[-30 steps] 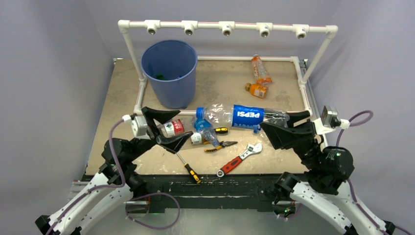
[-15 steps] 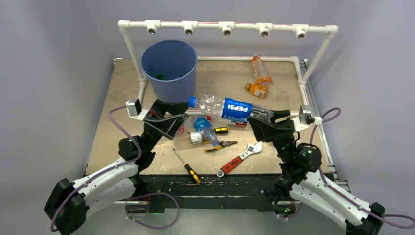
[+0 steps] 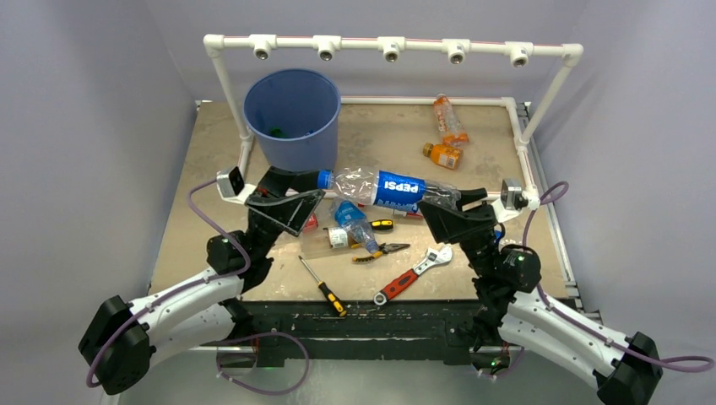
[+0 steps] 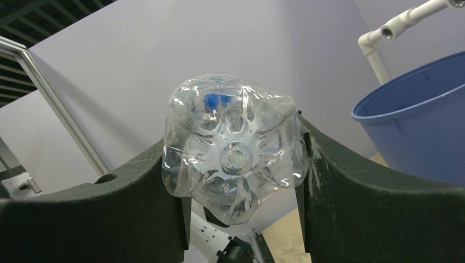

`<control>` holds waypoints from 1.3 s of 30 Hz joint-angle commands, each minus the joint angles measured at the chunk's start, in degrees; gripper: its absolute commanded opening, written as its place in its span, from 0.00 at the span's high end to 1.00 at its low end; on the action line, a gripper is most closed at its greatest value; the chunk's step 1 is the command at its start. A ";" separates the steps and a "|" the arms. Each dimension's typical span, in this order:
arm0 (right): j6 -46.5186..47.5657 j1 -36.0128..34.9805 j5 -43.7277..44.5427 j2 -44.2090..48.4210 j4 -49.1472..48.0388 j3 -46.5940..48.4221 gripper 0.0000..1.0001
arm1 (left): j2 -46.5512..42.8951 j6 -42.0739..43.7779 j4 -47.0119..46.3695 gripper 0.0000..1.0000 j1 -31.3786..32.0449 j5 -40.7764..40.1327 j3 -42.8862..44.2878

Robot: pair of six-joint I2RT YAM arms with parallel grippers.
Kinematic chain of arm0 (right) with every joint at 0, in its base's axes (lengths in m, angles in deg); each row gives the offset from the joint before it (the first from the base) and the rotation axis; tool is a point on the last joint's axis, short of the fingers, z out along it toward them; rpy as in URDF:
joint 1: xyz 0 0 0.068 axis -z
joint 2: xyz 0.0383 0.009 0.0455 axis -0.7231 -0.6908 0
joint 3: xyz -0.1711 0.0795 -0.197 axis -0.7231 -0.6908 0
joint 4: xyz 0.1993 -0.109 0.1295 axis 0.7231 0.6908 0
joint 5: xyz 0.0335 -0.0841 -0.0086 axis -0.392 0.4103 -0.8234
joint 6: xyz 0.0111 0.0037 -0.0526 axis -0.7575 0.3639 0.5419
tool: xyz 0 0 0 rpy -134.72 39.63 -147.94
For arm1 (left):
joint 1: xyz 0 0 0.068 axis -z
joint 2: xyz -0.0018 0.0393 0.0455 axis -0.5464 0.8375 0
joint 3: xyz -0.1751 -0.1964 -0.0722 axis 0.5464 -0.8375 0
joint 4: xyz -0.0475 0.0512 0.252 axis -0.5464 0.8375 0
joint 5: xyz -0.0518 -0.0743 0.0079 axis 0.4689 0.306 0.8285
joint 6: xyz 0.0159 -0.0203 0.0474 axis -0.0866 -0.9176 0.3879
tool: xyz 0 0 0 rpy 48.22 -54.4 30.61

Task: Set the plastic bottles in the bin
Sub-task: Pick up the plastic bottle at the center of the board.

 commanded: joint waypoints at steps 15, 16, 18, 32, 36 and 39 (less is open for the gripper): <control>-0.77 -0.90 2.32 2.32 -0.96 -1.79 0.65 | 1.90 8.90 1.21 0.44 8.38 -6.70 6.09; -0.71 -0.89 2.28 2.37 -0.91 -1.79 0.65 | 2.10 9.07 1.30 0.48 8.65 -7.46 6.16; -0.51 -0.94 2.15 2.38 -0.74 -1.72 0.65 | 2.69 9.06 0.53 0.55 8.99 -7.58 6.25; 2.05 -0.94 -0.73 6.10 23.69 7.00 0.01 | -3.69 18.80 14.29 1.00 10.04 -11.31 8.58; 5.38 -0.85 -0.93 9.90 39.02 13.12 0.01 | -9.65 29.60 32.05 1.00 10.02 -15.77 13.64; 9.58 -0.85 1.89 12.78 49.73 18.49 0.01 | -12.04 39.07 42.33 1.00 10.02 -20.63 18.58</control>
